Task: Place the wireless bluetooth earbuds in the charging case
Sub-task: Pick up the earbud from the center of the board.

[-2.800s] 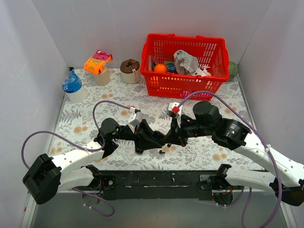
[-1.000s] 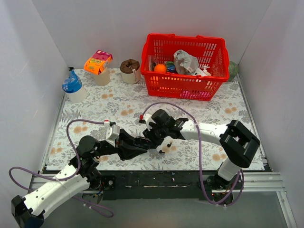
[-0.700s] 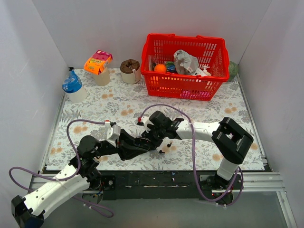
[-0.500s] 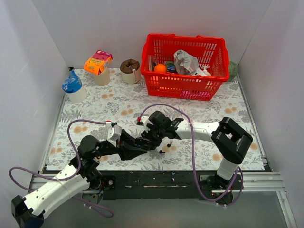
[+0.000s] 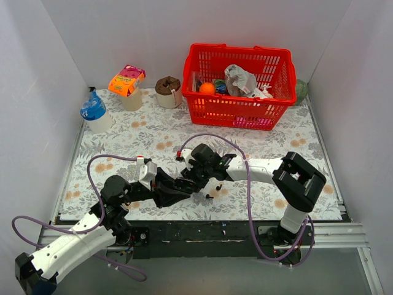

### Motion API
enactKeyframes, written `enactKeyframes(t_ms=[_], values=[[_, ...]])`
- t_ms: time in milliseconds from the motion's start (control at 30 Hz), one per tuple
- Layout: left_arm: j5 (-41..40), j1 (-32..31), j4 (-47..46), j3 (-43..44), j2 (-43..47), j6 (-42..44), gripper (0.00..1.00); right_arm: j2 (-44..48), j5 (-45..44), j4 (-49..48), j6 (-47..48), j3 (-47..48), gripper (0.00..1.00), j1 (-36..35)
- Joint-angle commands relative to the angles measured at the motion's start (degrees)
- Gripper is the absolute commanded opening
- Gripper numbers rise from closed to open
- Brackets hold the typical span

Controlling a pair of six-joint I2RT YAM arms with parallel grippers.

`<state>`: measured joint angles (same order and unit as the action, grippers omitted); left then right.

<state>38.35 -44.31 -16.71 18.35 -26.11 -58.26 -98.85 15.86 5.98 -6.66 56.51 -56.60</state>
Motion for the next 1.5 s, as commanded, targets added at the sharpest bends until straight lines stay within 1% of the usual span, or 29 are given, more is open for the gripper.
enactKeyframes(t_ms=[0,200,433,467,567,667,733,767,867,1067,1300,1333,1467], values=[[-0.64,0.02,-0.52,-0.24,0.0,0.6,0.0,-0.64,-5.48,1.31,1.38,-0.17,0.44,0.26],[-0.73,0.02,-0.69,0.02,-0.52,0.6,0.0,-0.47,-7.24,1.23,1.29,-0.7,0.42,0.26],[-0.73,0.02,-0.96,0.11,-0.79,0.52,0.0,-0.2,-8.82,1.05,1.12,-1.23,0.32,0.35],[-0.82,0.02,-0.96,0.2,-0.87,0.6,0.0,-0.03,-9.09,0.97,1.12,-1.23,0.28,0.35],[-0.82,0.02,-1.13,0.28,-1.14,0.52,0.0,0.49,-9.44,0.79,0.94,-1.67,0.25,0.35],[-0.73,0.02,-1.22,0.2,-1.23,0.43,0.0,0.76,-9.44,0.7,0.86,-1.58,0.26,0.35],[-0.82,0.02,-1.74,0.02,-1.31,0.34,0.0,0.94,-9.27,0.97,0.77,-1.58,0.31,0.44],[-0.82,0.02,-1.92,-0.07,-1.49,0.17,0.0,1.02,-9.18,0.88,0.59,-1.67,0.35,0.35],[-0.73,0.02,-2.27,-0.24,-1.49,-0.27,0.0,1.46,-8.91,0.61,0.33,-1.58,0.37,0.35],[-0.73,0.02,-2.54,-0.68,-1.14,-0.71,0.0,1.64,-7.77,0.18,-0.46,-1.05,0.37,0.87],[-0.73,0.02,-2.54,-1.03,-0.7,-1.07,0.0,1.73,-5.75,-1.23,-1.96,-1.32,0.34,2.19],[-0.73,0.02,-2.63,-1.12,-0.61,-1.15,0.0,1.82,-5.49,-1.41,-2.22,-1.4,0.32,2.28],[-0.73,0.02,-2.63,-1.21,-0.7,-1.07,0.0,1.91,-4.61,-1.67,-2.66,-1.23,0.28,2.98]])
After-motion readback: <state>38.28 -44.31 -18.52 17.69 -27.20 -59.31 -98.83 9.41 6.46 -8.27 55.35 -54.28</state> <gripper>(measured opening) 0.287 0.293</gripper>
